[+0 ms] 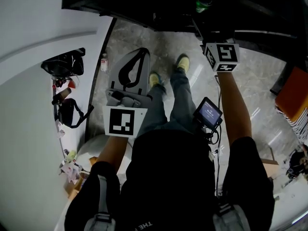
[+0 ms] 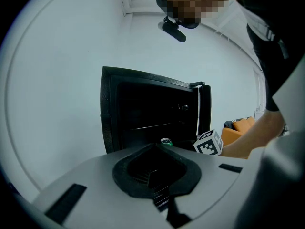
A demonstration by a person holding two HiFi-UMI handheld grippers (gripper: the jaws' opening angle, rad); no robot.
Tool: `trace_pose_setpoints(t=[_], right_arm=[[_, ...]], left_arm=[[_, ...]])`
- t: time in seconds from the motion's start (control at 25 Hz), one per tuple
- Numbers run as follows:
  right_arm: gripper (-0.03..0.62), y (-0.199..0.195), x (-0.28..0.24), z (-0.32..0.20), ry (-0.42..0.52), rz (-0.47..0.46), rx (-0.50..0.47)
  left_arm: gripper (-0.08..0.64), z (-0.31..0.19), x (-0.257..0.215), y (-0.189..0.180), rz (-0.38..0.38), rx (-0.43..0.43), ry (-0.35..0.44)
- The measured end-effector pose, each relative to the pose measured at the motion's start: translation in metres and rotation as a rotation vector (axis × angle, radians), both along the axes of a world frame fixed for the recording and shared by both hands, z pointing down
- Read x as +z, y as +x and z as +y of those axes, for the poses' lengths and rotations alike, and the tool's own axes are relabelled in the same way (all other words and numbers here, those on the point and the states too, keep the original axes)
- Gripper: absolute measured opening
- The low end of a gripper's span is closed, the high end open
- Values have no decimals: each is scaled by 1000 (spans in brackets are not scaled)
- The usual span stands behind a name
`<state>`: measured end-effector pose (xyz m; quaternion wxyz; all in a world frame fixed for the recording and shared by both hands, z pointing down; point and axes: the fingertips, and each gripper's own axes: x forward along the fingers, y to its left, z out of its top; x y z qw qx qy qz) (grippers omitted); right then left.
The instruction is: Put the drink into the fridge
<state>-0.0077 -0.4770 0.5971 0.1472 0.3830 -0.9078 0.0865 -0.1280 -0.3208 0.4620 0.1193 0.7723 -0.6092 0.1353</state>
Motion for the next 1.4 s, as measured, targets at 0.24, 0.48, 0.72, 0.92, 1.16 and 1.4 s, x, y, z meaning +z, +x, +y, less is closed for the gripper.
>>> trace_pose_setpoints(t=[0.24, 0.48, 0.72, 0.92, 1.16, 1.4], right_arm=[[337, 8, -9, 26, -18, 20, -1], [336, 15, -32, 44, -43, 4, -13], [302, 14, -66, 67, -26, -2, -48], [193, 21, -99, 91, 18, -13, -29], [59, 26, -123, 128, 59, -26, 24], [38, 21, -144, 177, 61, -11, 68]], left_arm=[[12, 9, -9, -1, 3, 6, 10], [12, 7, -22, 2, 3, 9, 25], [12, 11, -37, 2, -4, 21, 48], [12, 26, -55, 6, -7, 36, 71], [12, 53, -69, 4, -10, 71, 104], [12, 91, -85, -7, 10, 105, 130]])
